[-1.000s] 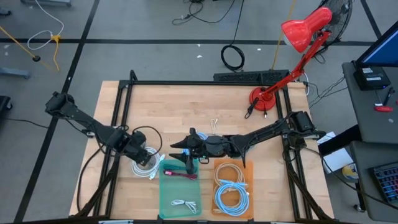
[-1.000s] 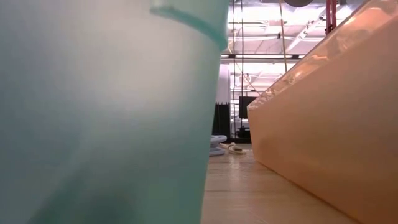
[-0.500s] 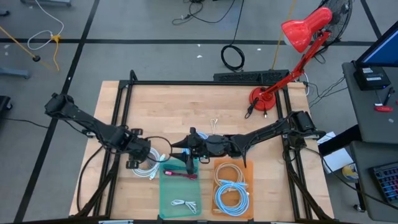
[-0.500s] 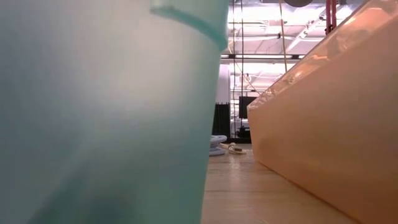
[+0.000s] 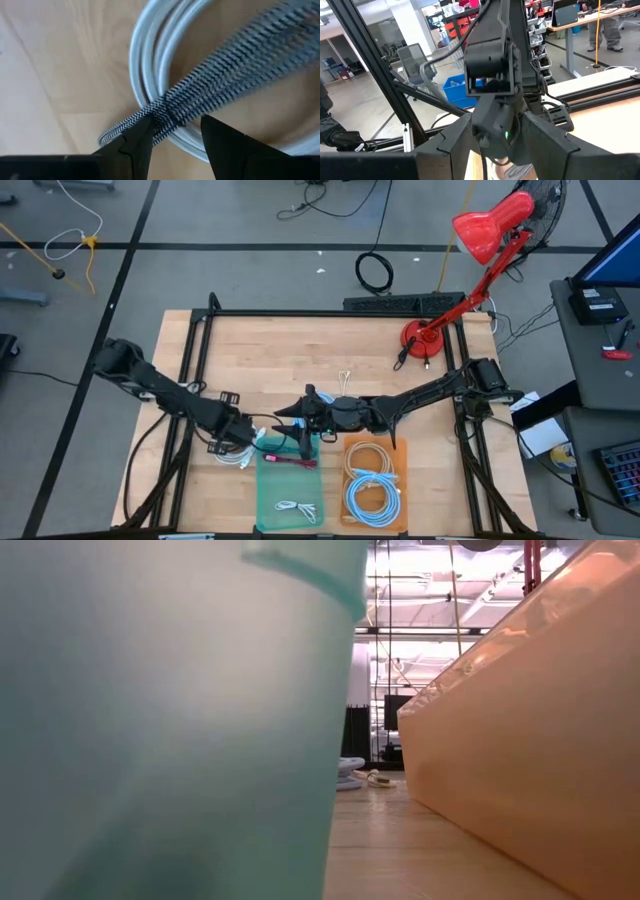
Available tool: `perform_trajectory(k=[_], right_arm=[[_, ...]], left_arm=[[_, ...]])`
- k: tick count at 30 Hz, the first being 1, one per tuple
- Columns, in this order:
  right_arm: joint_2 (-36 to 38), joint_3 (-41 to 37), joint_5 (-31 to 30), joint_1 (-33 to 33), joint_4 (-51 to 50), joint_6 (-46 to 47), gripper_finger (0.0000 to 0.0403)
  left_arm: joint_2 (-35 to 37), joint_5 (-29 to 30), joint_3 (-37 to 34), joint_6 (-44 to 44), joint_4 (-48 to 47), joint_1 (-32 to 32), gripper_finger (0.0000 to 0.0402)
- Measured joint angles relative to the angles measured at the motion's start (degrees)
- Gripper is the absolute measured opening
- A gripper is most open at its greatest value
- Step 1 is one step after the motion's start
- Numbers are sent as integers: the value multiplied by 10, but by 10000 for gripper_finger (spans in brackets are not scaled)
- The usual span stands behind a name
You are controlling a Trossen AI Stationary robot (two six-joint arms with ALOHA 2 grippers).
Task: Pick & Place USB Port
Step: Put the black charger cable into the green bin
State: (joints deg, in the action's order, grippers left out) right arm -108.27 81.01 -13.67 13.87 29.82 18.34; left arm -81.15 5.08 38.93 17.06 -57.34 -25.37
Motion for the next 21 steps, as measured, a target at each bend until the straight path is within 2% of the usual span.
perform_trajectory(k=[11, 14, 18, 21], right_arm=[[0, 0, 0, 0, 0, 0, 164], [0, 0, 0, 0, 0, 0, 164], [0, 0, 0, 0, 0, 0, 164], [0, 0, 0, 0, 0, 0, 164]], left_arm=[[-21, 40, 0, 35, -1, 0, 159], [-21, 47, -1, 39, 12, 0, 118], [-20, 51, 0, 40, 21, 0, 29], [-20, 54, 0, 56, 21, 0, 18]])
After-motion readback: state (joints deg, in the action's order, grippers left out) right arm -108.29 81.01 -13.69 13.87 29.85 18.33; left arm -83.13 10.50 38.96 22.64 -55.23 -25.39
